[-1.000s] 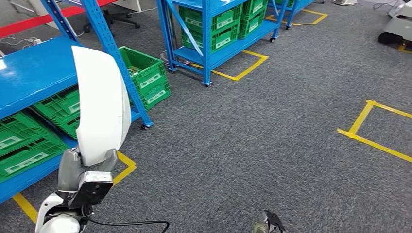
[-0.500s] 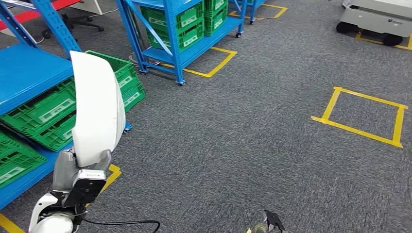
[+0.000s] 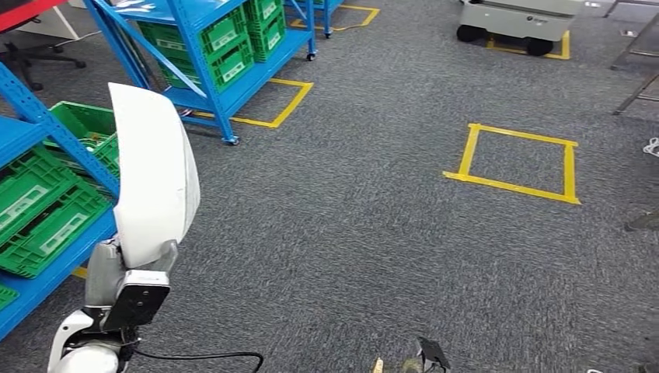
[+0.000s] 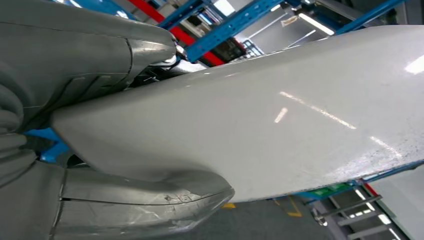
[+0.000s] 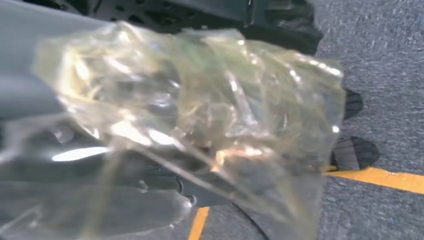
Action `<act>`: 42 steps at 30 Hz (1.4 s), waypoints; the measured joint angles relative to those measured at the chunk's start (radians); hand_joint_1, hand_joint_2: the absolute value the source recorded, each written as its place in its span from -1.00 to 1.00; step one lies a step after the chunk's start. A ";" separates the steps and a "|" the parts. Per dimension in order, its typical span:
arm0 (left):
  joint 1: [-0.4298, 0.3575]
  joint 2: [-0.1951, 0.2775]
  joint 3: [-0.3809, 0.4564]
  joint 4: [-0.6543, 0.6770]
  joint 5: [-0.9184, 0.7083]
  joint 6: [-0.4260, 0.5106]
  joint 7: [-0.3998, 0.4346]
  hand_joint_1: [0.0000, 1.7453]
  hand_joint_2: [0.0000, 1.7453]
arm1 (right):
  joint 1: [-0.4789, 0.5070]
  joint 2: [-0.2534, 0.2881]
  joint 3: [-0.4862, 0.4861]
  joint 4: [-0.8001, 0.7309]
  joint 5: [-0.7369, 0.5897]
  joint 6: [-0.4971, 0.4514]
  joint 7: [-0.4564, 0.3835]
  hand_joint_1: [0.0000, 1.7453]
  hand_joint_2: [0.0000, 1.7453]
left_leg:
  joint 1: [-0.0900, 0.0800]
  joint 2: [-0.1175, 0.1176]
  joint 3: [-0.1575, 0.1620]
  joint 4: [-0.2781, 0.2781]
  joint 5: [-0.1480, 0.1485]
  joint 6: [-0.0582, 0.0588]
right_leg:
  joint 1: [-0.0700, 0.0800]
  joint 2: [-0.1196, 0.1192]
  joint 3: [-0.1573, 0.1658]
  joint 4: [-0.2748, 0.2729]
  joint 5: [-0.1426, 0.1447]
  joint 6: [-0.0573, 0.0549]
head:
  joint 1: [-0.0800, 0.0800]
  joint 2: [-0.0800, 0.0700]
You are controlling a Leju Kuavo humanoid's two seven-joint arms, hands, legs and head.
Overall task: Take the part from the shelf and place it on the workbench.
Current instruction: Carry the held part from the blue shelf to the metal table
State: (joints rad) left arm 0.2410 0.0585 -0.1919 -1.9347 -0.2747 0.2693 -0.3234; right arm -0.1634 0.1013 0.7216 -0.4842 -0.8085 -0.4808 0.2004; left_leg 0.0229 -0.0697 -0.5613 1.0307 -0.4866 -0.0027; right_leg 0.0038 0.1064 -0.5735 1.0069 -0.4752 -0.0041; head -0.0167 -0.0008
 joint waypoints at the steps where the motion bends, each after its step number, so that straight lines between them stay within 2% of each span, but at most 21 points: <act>1: 0.000 0.000 0.000 0.000 0.000 0.000 0.000 1.00 1.00 | 0.000 0.001 0.000 0.001 -0.001 -0.001 0.000 -1.00 -1.00 | -0.001 0.000 0.002 -0.007 -0.004 0.002 | -0.002 0.010 -0.006 0.001 0.002 0.006 | 0.000 0.000; 2: -0.001 0.000 0.000 0.001 0.000 0.000 0.000 1.00 1.00 | -0.001 0.001 0.001 0.003 -0.003 0.000 -0.001 -1.00 -1.00 | -0.001 0.009 0.002 -0.011 -0.004 0.005 | -0.004 0.018 -0.012 0.000 0.005 0.013 | 0.000 0.000; 4: -0.003 -0.002 0.000 0.001 0.000 0.001 0.000 1.00 1.00 | -0.003 0.001 0.001 0.006 -0.010 0.001 -0.003 -1.00 -1.00 | 0.001 0.032 0.006 -0.019 0.000 0.016 | -0.003 -0.007 -0.028 0.017 -0.008 0.025 | 0.003 0.000; 7: -0.003 -0.005 0.000 0.001 0.000 0.000 0.001 1.00 1.00 | -0.010 0.001 0.001 0.008 -0.015 -0.003 -0.005 -1.00 -1.00 | 0.001 0.070 0.009 -0.024 0.001 0.027 | -0.004 -0.081 -0.108 0.172 -0.083 0.039 | 0.013 0.000; 9: -0.003 -0.005 -0.001 0.001 -0.001 0.001 0.004 1.00 1.00 | -0.010 0.001 0.002 0.009 -0.015 -0.007 -0.015 -1.00 -1.00 | 0.000 0.097 0.010 -0.023 -0.001 0.028 | -0.006 -0.094 -0.155 0.264 -0.107 0.044 | 0.013 0.000; 11: -0.002 -0.006 -0.002 0.002 -0.003 0.003 0.004 1.00 1.00 | -0.009 0.001 0.003 0.011 -0.016 -0.010 -0.024 -1.00 -1.00 | -0.001 0.121 0.013 -0.023 -0.004 0.026 | -0.006 -0.101 -0.134 0.222 -0.066 0.044 | 0.013 0.000; 13: -0.002 -0.007 -0.002 0.002 -0.006 0.004 0.002 1.00 1.00 | -0.009 0.001 0.006 0.013 -0.018 -0.010 -0.023 -1.00 -1.00 | -0.005 0.142 0.018 -0.023 -0.009 0.020 | 0.000 -0.138 -0.063 0.089 -0.009 0.037 | 0.013 0.000; 16: -0.002 -0.007 -0.001 0.002 -0.011 0.006 -0.001 1.00 1.00 | -0.011 0.003 0.008 0.014 -0.028 0.001 -0.021 -1.00 -1.00 | -0.014 0.170 0.023 -0.022 -0.016 0.006 | 0.012 -0.178 -0.016 0.001 0.003 0.016 | 0.010 0.000; 18: -0.003 -0.007 -0.002 0.002 -0.014 0.006 -0.003 1.00 1.00 | -0.009 0.004 0.009 0.014 -0.031 0.003 -0.021 -1.00 -1.00 | -0.013 0.182 0.029 -0.022 -0.022 -0.004 | 0.010 -0.154 -0.015 -0.003 0.006 0.003 | 0.008 0.000; 20: -0.004 -0.007 -0.003 0.002 -0.017 0.006 -0.004 1.00 1.00 | -0.010 0.005 0.011 0.015 -0.033 0.002 -0.021 -1.00 -1.00 | -0.009 0.147 0.020 0.015 -0.054 -0.013 | 0.005 -0.131 -0.011 -0.010 0.011 -0.009 | 0.004 0.000; 22: -0.002 -0.007 -0.004 0.002 -0.018 0.006 -0.003 1.00 1.00 | -0.013 0.006 0.014 0.015 -0.033 0.000 -0.021 -1.00 -1.00 | -0.007 0.096 -0.029 0.124 -0.115 -0.017 | 0.003 -0.106 -0.009 -0.012 0.013 -0.017 | -0.003 0.000; 24: 0.000 -0.006 -0.004 0.002 -0.018 0.006 0.000 1.00 1.00 | -0.012 0.008 0.017 0.016 -0.033 -0.005 -0.021 -1.00 -1.00 | -0.007 0.081 -0.082 0.227 -0.147 -0.017 | 0.004 -0.079 -0.009 -0.011 0.013 -0.019 | -0.006 0.000; 26: 0.000 -0.006 -0.005 0.002 -0.018 0.006 0.001 1.00 1.00 | -0.011 0.009 0.017 0.016 -0.035 -0.006 -0.022 -1.00 -1.00 | -0.007 0.075 -0.085 0.212 -0.105 -0.013 | 0.005 -0.050 -0.007 -0.008 0.013 -0.019 | -0.006 0.000; 29: -0.001 -0.005 -0.005 0.002 -0.018 0.006 0.001 1.00 1.00 | -0.015 0.011 0.017 0.016 -0.040 0.000 -0.022 -1.00 -1.00 | -0.004 0.022 -0.021 0.048 -0.008 -0.003 | 0.005 -0.010 -0.008 0.001 0.010 -0.013 | -0.005 0.000; 32: -0.002 -0.005 -0.005 0.003 -0.019 0.006 0.002 1.00 1.00 | -0.016 0.012 0.018 0.016 -0.038 -0.006 -0.024 -1.00 -1.00 | -0.005 0.007 -0.001 -0.007 -0.003 0.005 | 0.000 0.021 -0.023 0.006 0.014 0.005 | -0.005 0.000; 33: -0.003 -0.005 -0.005 0.003 -0.019 0.005 0.003 1.00 1.00 | -0.015 0.012 0.018 0.016 -0.037 -0.007 -0.027 -1.00 -1.00 | -0.005 0.017 0.000 -0.009 -0.001 0.010 | -0.002 0.022 -0.028 0.005 0.015 0.011 | -0.005 0.000; 35: -0.003 -0.005 -0.005 0.002 -0.019 0.005 0.002 1.00 1.00 | -0.015 0.012 0.019 0.017 -0.038 -0.004 -0.031 -1.00 -1.00 | -0.002 0.041 0.004 -0.018 0.004 0.022 | 0.000 -0.019 -0.046 0.033 -0.004 0.023 | 0.002 0.000; 37: -0.001 -0.005 -0.004 0.003 -0.019 0.005 0.001 1.00 1.00 | -0.017 0.011 0.019 0.018 -0.038 -0.004 -0.035 -1.00 -1.00 | -0.002 0.066 0.007 -0.021 0.004 0.028 | -0.001 -0.078 -0.098 0.135 -0.056 0.036 | 0.011 0.000; 39: 0.001 -0.004 -0.003 0.003 -0.019 0.004 0.001 1.00 1.00 | -0.018 0.011 0.019 0.019 -0.040 -0.002 -0.050 -1.00 -1.00 | -0.004 0.094 0.006 -0.021 0.002 0.031 | -0.008 -0.098 -0.157 0.251 -0.099 0.046 | 0.012 0.000; 40: 0.001 -0.004 -0.003 0.003 -0.020 0.004 0.001 1.00 1.00 | -0.017 0.011 0.019 0.019 -0.042 -0.001 -0.060 -1.00 -1.00 | -0.004 0.107 0.007 -0.021 0.001 0.031 | -0.011 -0.101 -0.167 0.273 -0.099 0.049 | 0.012 0.000; 42: 0.001 -0.005 -0.004 0.003 -0.020 0.004 0.001 1.00 1.00 | -0.015 0.011 0.020 0.020 -0.045 0.002 -0.069 -1.00 -1.00 | -0.004 0.130 0.009 -0.021 -0.002 0.028 | -0.013 -0.113 -0.126 0.201 -0.051 0.049 | 0.012 0.000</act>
State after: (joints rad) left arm 0.2424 0.0539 -0.1956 -1.9319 -0.2948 0.2732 -0.3223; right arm -0.1784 0.1125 0.7411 -0.4644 -0.8538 -0.4791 0.1310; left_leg 0.0193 0.0607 -0.5518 1.0102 -0.4883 0.0257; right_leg -0.0094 -0.0066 -0.6998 1.2077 -0.5261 0.0447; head -0.0042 -0.0009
